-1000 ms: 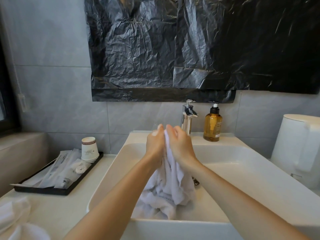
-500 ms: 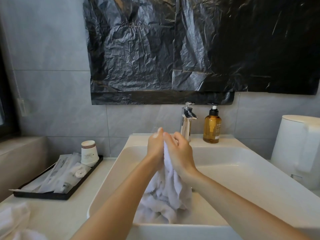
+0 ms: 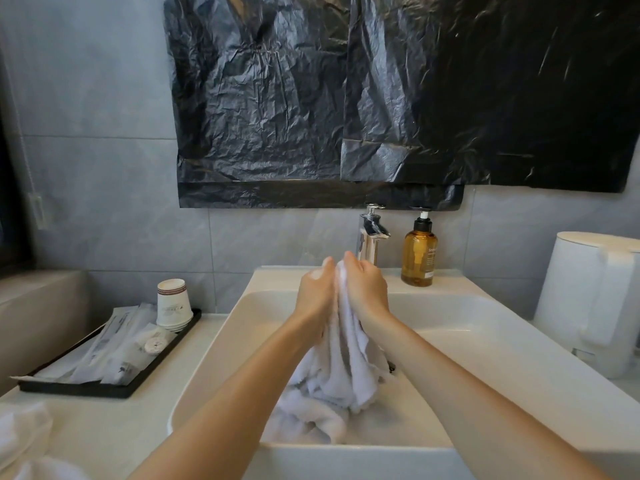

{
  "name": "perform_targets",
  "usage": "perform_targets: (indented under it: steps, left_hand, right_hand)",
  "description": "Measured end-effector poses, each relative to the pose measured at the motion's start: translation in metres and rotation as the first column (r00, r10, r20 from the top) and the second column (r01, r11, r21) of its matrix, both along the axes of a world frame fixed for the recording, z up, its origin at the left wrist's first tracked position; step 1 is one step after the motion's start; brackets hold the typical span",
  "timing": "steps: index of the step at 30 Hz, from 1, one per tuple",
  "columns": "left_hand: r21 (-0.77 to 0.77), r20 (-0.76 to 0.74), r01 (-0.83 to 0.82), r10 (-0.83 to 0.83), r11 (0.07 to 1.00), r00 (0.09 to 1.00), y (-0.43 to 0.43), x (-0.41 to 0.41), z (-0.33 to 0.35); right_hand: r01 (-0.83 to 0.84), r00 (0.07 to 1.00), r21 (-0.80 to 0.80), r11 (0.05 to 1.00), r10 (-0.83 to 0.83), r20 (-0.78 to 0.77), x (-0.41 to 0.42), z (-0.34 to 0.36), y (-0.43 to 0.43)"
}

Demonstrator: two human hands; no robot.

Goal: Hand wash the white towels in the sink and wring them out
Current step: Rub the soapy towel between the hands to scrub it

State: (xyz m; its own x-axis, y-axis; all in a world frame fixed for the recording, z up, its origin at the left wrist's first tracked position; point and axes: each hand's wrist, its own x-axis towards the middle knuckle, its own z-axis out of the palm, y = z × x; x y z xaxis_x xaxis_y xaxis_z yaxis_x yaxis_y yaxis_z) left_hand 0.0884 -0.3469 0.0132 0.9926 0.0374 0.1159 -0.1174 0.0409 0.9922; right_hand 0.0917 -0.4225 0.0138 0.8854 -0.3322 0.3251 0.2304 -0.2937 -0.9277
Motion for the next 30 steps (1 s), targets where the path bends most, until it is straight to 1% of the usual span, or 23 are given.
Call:
perform_targets:
  steps: [2,3,4,5,7,9,11,12,13,14,15,17,18,19,21,22,24,26,27,28,30]
  left_hand:
    - [0.006,0.018,-0.057,0.057,0.998,0.998,0.003,0.003,0.003]
    - [0.008,0.034,-0.082,0.082,0.997,0.996,0.006,0.005,0.004]
    - [0.015,0.041,-0.096,0.095,0.995,0.995,0.008,0.007,0.004]
    - [0.019,0.031,-0.103,0.102,0.995,0.994,0.009,0.007,0.005]
    - [0.025,0.003,-0.082,0.082,0.996,0.997,0.005,0.004,0.004]
    - [0.042,0.021,-0.058,0.057,0.997,0.998,-0.001,0.004,0.0]
    - [0.035,0.039,-0.076,0.074,0.997,0.996,0.0,0.008,-0.001]
    - [0.026,0.048,-0.09,0.089,0.996,0.995,0.002,0.01,-0.001]
    - [0.017,0.045,-0.1,0.099,0.995,0.994,0.004,0.01,0.0]
    - [-0.003,0.032,-0.099,0.099,0.995,0.995,0.005,0.01,0.0]
    - [-0.011,0.016,-0.089,0.089,0.996,0.996,0.005,0.01,0.0]
    - [0.036,0.013,-0.057,0.056,0.998,0.998,0.001,0.007,-0.001]
    - [0.047,0.019,-0.053,0.052,0.997,0.998,0.0,0.006,-0.002]
    - [0.047,0.019,-0.053,0.052,0.997,0.998,0.001,0.006,-0.002]
    - [0.034,0.037,-0.066,0.065,0.997,0.997,0.006,0.009,-0.001]
    - [0.031,0.046,-0.073,0.071,0.997,0.996,0.007,0.008,0.0]
    - [0.0,0.031,-0.069,0.069,0.998,0.997,0.005,0.005,0.001]
    - [0.019,0.048,-0.021,0.02,1.0,0.999,-0.001,0.002,0.0]
    - [0.023,0.062,-0.007,0.006,1.0,0.998,-0.004,0.001,0.0]
    - [0.024,0.07,-0.011,0.009,1.0,0.998,-0.004,0.003,0.0]
    - [0.011,0.082,-0.053,0.052,0.999,0.995,0.001,0.008,0.001]
  right_hand:
    - [-0.026,0.997,-0.089,0.996,0.033,0.072,-0.011,-0.011,0.005]
    - [-0.076,0.991,-0.136,0.988,0.09,0.101,-0.019,-0.017,0.01]
    - [-0.111,0.985,-0.159,0.981,0.13,0.115,-0.023,-0.017,0.012]
    - [-0.108,0.986,-0.172,0.979,0.127,0.107,-0.021,-0.014,0.011]
    - [-0.017,0.997,-0.126,0.992,0.027,0.078,-0.006,-0.002,0.004]
    - [0.053,0.997,-0.101,0.993,-0.047,0.06,-0.002,-0.002,0.002]
    - [0.029,0.993,-0.18,0.983,-0.008,0.115,-0.008,-0.014,0.003]
    - [-0.023,0.992,-0.207,0.978,0.048,0.118,-0.014,-0.018,0.005]
    - [-0.069,0.99,-0.198,0.978,0.091,0.104,-0.018,-0.018,0.007]
    - [-0.082,0.992,-0.174,0.981,0.097,0.076,-0.014,-0.015,0.007]
    - [-0.064,0.996,-0.133,0.989,0.071,0.046,-0.006,-0.01,0.005]
    - [0.005,1.0,-0.052,0.999,-0.005,0.0,0.001,-0.001,0.003]
    - [0.028,1.0,-0.067,0.997,-0.027,0.007,-0.001,-0.003,0.003]
    - [0.03,0.998,-0.122,0.992,-0.024,0.05,-0.006,-0.008,0.004]
    - [-0.014,0.991,-0.252,0.968,0.047,0.129,-0.019,-0.019,0.008]
    - [-0.034,0.988,-0.276,0.96,0.075,0.138,-0.023,-0.02,0.009]
    - [0.004,0.994,-0.263,0.965,0.024,0.103,-0.01,-0.012,0.005]
    - [0.092,0.995,-0.185,0.978,-0.085,0.046,0.0,0.0,0.0]
    - [0.122,0.992,-0.176,0.977,-0.115,0.053,-0.001,-0.001,-0.001]
    - [0.121,0.99,-0.193,0.974,-0.104,0.096,-0.005,-0.004,-0.001]
    - [0.052,0.984,-0.272,0.961,-0.002,0.18,-0.019,-0.014,0.003]
